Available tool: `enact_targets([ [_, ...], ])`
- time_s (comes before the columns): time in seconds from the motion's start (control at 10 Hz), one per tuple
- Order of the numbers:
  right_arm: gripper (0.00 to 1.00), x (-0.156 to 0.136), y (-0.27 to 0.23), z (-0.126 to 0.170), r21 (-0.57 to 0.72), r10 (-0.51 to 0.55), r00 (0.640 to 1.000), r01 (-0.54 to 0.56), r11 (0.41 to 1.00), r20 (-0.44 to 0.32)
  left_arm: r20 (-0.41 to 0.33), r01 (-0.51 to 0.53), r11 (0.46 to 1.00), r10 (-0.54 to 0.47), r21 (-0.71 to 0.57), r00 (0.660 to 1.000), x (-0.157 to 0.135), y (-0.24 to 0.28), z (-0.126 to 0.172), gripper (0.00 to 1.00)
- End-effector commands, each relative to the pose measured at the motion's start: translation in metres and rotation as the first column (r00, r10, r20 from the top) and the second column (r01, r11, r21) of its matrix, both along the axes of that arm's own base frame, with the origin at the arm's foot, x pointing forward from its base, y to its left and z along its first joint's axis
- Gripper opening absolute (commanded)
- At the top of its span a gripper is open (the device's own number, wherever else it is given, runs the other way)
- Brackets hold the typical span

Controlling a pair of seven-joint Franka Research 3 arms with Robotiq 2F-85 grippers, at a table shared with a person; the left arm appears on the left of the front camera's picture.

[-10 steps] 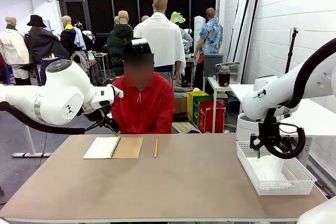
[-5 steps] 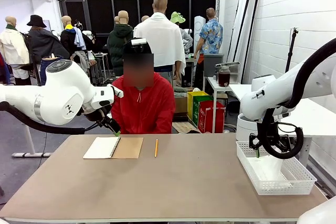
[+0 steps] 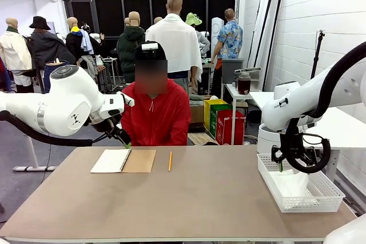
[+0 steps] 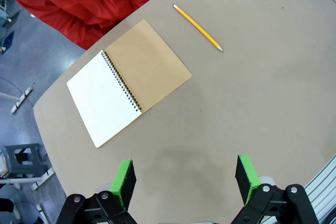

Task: Sort the paper based on its condition.
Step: If a person hands you a paper, place it in the Organizing basket , and if it's crumpled, put it in the Trash can.

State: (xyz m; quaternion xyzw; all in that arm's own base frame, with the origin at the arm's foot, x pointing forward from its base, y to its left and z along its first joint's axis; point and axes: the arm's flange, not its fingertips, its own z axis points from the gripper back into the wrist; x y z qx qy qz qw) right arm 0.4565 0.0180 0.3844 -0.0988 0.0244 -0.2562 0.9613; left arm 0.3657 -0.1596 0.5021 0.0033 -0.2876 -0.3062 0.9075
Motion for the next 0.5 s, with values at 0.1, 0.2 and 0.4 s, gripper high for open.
enact_targets([
  [0.1,1.0,-0.0003,-0.0005,-0.0001,0.0,0.008,1.0,-0.008,1.0,-0.005,0.003,0.007,1.0,-0.007,0.0,1.0,0.0005,0.0009,-0.0011,1.0],
  [0.2,1.0,-0.0003,-0.0005,-0.0001,0.0,0.008,1.0,-0.008,1.0,-0.005,0.003,0.007,1.0,-0.007,0.0,1.0,0.0005,0.0009,-0.0011,1.0],
  [0.4,1.0,-0.0003,-0.0005,-0.0001,0.0,0.008,1.0,-0.008,1.0,-0.005,0.003,0.007,1.0,-0.007,0.0,1.0,0.0005,0.0009,-0.0011,1.0],
])
